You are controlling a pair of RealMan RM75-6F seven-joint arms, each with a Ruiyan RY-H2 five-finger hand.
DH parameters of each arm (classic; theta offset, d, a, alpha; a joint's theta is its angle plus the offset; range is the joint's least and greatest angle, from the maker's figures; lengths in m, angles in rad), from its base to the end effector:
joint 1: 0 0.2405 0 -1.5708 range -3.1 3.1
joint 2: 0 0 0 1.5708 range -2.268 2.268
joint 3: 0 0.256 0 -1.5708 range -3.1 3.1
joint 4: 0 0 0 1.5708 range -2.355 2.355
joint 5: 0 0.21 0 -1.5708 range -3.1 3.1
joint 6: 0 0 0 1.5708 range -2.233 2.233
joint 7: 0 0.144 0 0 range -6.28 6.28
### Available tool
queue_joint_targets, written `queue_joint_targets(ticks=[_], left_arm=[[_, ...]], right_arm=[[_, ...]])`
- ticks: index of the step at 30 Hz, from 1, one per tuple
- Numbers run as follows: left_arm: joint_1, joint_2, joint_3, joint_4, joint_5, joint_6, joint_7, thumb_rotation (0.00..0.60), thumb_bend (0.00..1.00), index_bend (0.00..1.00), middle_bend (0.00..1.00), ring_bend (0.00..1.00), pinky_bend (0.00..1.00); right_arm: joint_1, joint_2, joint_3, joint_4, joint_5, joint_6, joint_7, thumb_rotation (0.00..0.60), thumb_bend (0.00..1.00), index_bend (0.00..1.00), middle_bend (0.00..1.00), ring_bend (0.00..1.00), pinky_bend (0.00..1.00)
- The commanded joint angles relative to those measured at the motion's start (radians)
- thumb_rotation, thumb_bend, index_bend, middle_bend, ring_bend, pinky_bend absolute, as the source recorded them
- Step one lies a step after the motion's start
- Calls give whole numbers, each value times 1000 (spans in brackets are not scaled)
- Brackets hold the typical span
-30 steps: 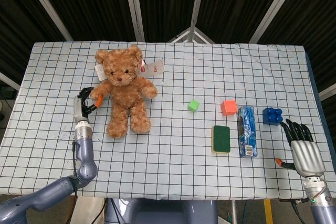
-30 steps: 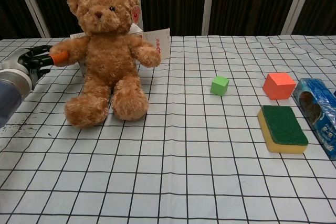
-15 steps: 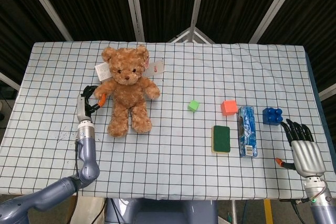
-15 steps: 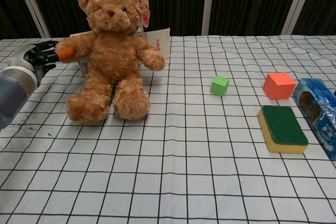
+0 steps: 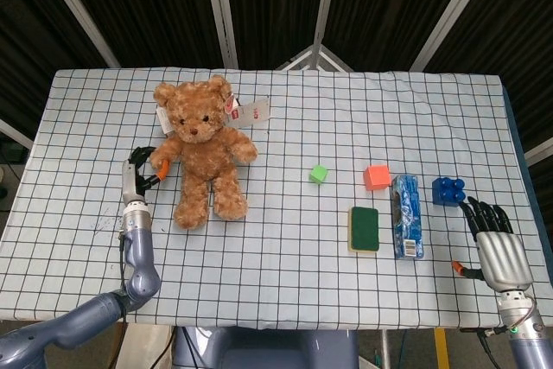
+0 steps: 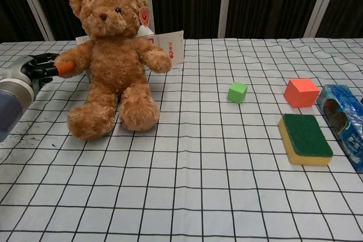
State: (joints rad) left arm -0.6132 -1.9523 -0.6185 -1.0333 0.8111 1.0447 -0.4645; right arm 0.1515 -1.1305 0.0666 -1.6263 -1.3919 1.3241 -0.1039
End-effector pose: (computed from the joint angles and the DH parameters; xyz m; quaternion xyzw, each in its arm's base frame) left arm -0.2180 0.3842 -0.0376 -0.1596 -0.7048 -0.5872 0.3647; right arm -0.3154 -0.2034 0.1405 0.6185 -0.4114 0.3274 0.5840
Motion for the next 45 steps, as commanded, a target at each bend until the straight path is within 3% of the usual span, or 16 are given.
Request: queue_joint_targets(ticks=[1, 13, 23, 39, 45], left_arm=[[-7, -12, -3, 19, 2, -3, -6, 600, 547, 441, 444, 7, 0], [-2, -4, -10, -22, 38, 45, -8, 600, 549, 442, 445, 7, 0], [-5, -11, -17, 54, 7, -12, -19, 600, 549, 442, 445, 7, 0], [8, 3, -10, -6, 38, 38, -1, 600, 549, 442, 441, 7, 0], [5, -1, -5, 19, 30, 20, 6, 600, 491, 388, 382, 3, 0]], right_arm=[[1, 1, 2, 0, 3, 0, 0, 600, 102, 0, 0, 0, 0], [4, -3, -3, -2, 2, -6, -9, 600, 102, 0, 0, 0, 0], [6, -3, -2, -7, 11, -11, -19, 600, 102, 0, 0, 0, 0], [7, -2, -7, -9, 7, -12, -21, 600, 102, 0, 0, 0, 0], [10, 6, -9, -22, 31, -33, -32, 600, 101, 0, 0, 0, 0]])
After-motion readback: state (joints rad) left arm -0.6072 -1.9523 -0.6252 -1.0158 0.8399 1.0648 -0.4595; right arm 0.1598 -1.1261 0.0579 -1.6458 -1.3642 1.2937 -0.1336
